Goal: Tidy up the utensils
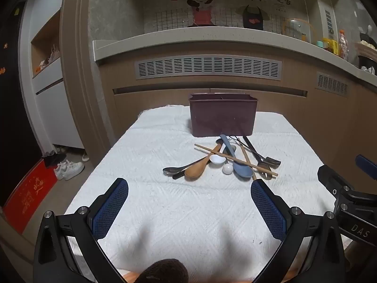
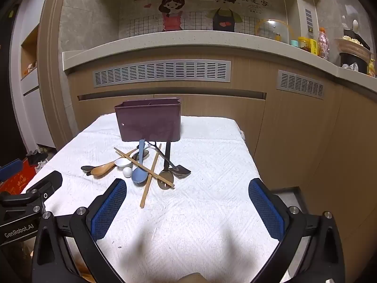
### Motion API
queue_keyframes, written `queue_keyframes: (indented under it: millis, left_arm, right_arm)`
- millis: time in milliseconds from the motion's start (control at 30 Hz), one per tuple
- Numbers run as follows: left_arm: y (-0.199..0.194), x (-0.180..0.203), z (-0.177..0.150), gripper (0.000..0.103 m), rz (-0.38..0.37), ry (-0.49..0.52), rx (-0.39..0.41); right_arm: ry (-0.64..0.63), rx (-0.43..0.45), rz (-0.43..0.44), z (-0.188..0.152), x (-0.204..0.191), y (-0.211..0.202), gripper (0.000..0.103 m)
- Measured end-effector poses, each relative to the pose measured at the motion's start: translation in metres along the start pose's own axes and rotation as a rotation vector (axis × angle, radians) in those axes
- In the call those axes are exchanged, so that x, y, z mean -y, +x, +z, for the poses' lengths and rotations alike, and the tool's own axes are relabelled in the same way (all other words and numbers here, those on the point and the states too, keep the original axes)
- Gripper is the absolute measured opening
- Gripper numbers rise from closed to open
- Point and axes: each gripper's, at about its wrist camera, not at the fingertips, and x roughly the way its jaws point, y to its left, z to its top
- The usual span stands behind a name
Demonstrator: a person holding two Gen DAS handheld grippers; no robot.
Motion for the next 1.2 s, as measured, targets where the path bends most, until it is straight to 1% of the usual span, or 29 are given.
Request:
queue_keyframes:
  millis: [33, 267, 633, 767, 1200]
  left_arm:
    - [0.0000, 0.0001, 0.0000, 0.103, -0.001, 0.000, -0.002]
    - [-0.0007, 0.0002, -0.0001, 0.103, 0.001, 0.001, -0.007]
    - [-0.0015, 0.0002, -0.0002, 0.103, 0.001, 0.000, -0.009]
    - [0.0055, -0.0018, -0.0048, 0.103, 0.000, -0.001, -0.009]
    - [0.0073, -0.0034, -0.0044, 0.103, 0.002, -0.001, -0.007]
  right_arm:
    - [-0.013, 0.005, -0.011, -0.0002, -0.0005, 0.0000, 0.103]
    - [-0.010, 0.008, -0.014, -0.0001, -0.0009, -0.0004, 0.103]
    - [-0.007, 0.004, -0.008, -0.0002, -0.0005, -0.0007, 0.103]
    - [-0.006, 0.004, -0.008, 0.0002, -0.0007, -0.0009, 0.103]
    - [-0.008, 0.005, -0.009, -0.0002, -0.0008, -0.0008, 0.103]
